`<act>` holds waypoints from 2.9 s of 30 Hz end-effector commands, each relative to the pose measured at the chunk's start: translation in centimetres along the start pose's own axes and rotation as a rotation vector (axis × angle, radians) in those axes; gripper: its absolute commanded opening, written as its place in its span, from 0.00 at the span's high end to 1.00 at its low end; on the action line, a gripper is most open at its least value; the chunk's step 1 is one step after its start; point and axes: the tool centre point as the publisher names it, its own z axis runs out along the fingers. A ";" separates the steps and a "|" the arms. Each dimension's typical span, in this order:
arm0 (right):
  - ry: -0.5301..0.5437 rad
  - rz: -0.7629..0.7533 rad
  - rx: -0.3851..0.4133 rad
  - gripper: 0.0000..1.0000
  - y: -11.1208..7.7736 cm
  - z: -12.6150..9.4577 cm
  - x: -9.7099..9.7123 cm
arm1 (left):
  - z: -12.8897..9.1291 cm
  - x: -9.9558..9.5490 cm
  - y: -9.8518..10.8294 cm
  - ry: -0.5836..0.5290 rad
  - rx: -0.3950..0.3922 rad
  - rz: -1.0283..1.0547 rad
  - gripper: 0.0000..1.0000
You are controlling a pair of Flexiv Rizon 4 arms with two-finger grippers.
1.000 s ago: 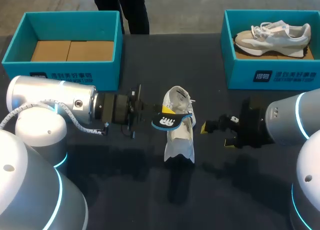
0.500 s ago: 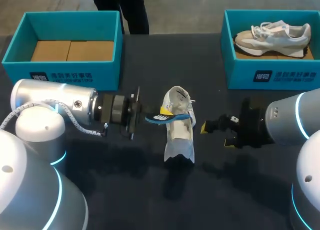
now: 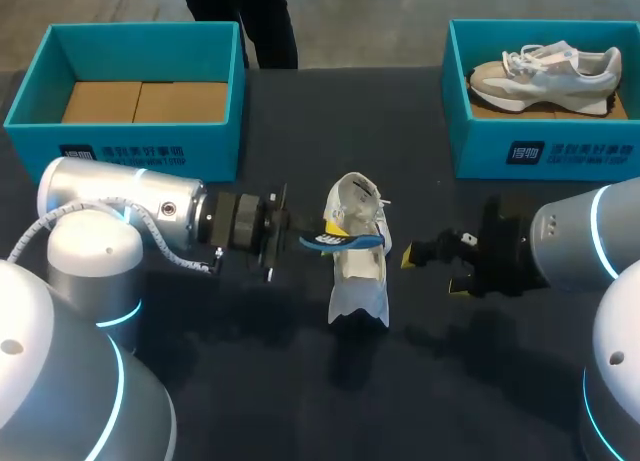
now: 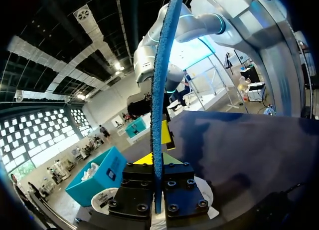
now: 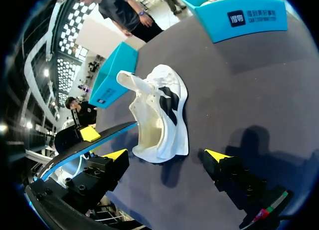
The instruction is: Take the shoe out of the shoebox, open the shoe tongue, remove and reinsert the insole, then place the shoe into the shoebox
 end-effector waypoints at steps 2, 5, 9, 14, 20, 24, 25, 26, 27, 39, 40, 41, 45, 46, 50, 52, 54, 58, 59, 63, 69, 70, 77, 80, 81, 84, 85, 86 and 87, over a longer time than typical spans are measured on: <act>0.007 0.001 0.004 0.00 -0.1 -0.6 -0.2 | -0.6 0.5 0.3 0.018 -0.026 -0.008 1.00; 0.007 0.001 0.004 0.00 -0.1 -0.6 -0.2 | -0.8 0.8 0.7 0.022 -0.037 -0.010 1.00; 0.007 0.001 0.004 0.00 -0.1 -0.6 -0.2 | -0.8 1.0 1.1 0.025 -0.054 -0.007 1.00; 0.007 0.001 0.004 0.00 -0.1 -0.6 -0.2 | -0.9 0.9 1.5 0.021 -0.063 -0.005 1.00; 0.007 0.001 0.004 0.00 -0.1 -0.6 -0.2 | -0.9 0.9 1.8 0.018 -0.069 -0.007 1.00; 0.007 0.001 0.004 0.00 -0.1 -0.6 -0.2 | -0.9 0.9 1.9 0.017 -0.071 -0.008 1.00; 0.007 0.001 0.004 0.00 -0.1 -0.6 -0.2 | -0.9 0.9 2.1 0.016 -0.073 -0.010 1.00; 0.007 0.001 0.004 0.00 -0.1 -0.6 -0.2 | -0.9 0.9 2.1 0.016 -0.073 -0.011 1.00; 0.007 0.001 0.004 0.00 -0.1 -0.6 -0.2 | -0.9 0.9 2.1 0.016 -0.073 -0.011 1.00; 0.007 0.001 0.004 0.00 -0.1 -0.6 -0.2 | -1.1 0.9 2.4 0.015 -0.082 -0.016 1.00; 0.007 0.001 0.004 0.00 -0.1 -0.6 -0.2 | -1.2 0.9 2.5 0.014 -0.083 -0.017 1.00; 0.007 0.001 0.004 0.00 -0.1 -0.6 -0.2 | -1.2 0.9 2.5 0.013 -0.084 -0.017 1.00; 0.007 0.001 0.004 0.00 -0.1 -0.6 -0.2 | -1.3 1.0 2.5 0.011 -0.085 -0.018 1.00; 0.007 0.001 0.004 0.00 -0.1 -0.6 -0.2 | -1.4 1.0 2.4 0.010 -0.085 -0.019 1.00; 0.007 0.001 0.004 0.00 -0.1 -0.6 -0.2 | -1.4 1.1 2.4 0.013 -0.085 -0.020 1.00; 0.007 0.001 0.004 0.00 -0.1 -0.6 -0.2 | -1.4 1.2 2.6 0.012 -0.088 -0.024 1.00; 0.007 0.001 0.004 0.00 -0.1 -0.6 -0.2 | -1.4 1.2 2.6 0.012 -0.088 -0.025 1.00; 0.007 0.001 0.004 0.00 -0.1 -0.6 -0.2 | -1.5 1.0 2.0 0.003 -0.081 -0.015 1.00; 0.007 0.001 0.004 0.00 -0.1 -0.6 -0.2 | -1.5 1.0 1.7 -0.002 -0.071 -0.012 1.00; 0.007 0.001 0.004 0.00 -0.1 -0.6 -0.2 | -1.4 0.7 1.1 -0.008 -0.057 0.001 1.00; 0.007 0.001 0.004 0.00 -0.1 -0.6 -0.2 | -1.3 0.2 0.2 -0.010 -0.044 0.021 1.00; 0.007 0.001 0.004 0.00 -0.1 -0.6 -0.2 | -1.3 0.1 0.0 -0.008 -0.043 0.025 1.00; 0.007 0.001 0.004 0.00 -0.1 -0.6 -0.2 | -1.1 0.1 -0.3 -0.002 -0.037 0.035 1.00; 0.007 0.001 0.004 0.00 -0.1 -0.6 -0.2 | -1.1 0.1 -0.3 -0.003 -0.036 0.036 1.00; 0.007 0.001 0.004 0.00 -0.1 -0.6 -0.2 | -1.1 0.1 -0.2 -0.001 -0.039 0.040 1.00; 0.007 0.001 0.004 0.00 -0.1 -0.6 -0.2 | -1.0 0.2 -0.1 0.002 -0.041 0.039 1.00; 0.007 0.001 0.004 0.00 -0.1 -0.6 -0.2 | -1.0 0.2 0.0 0.003 -0.042 0.039 1.00; 0.007 0.001 0.004 0.00 -0.1 -0.6 -0.2 | -0.9 0.2 0.1 0.003 -0.043 0.037 1.00; 0.007 0.001 0.004 0.00 -0.1 -0.6 -0.2 | -0.9 0.2 0.1 0.004 -0.043 0.037 1.00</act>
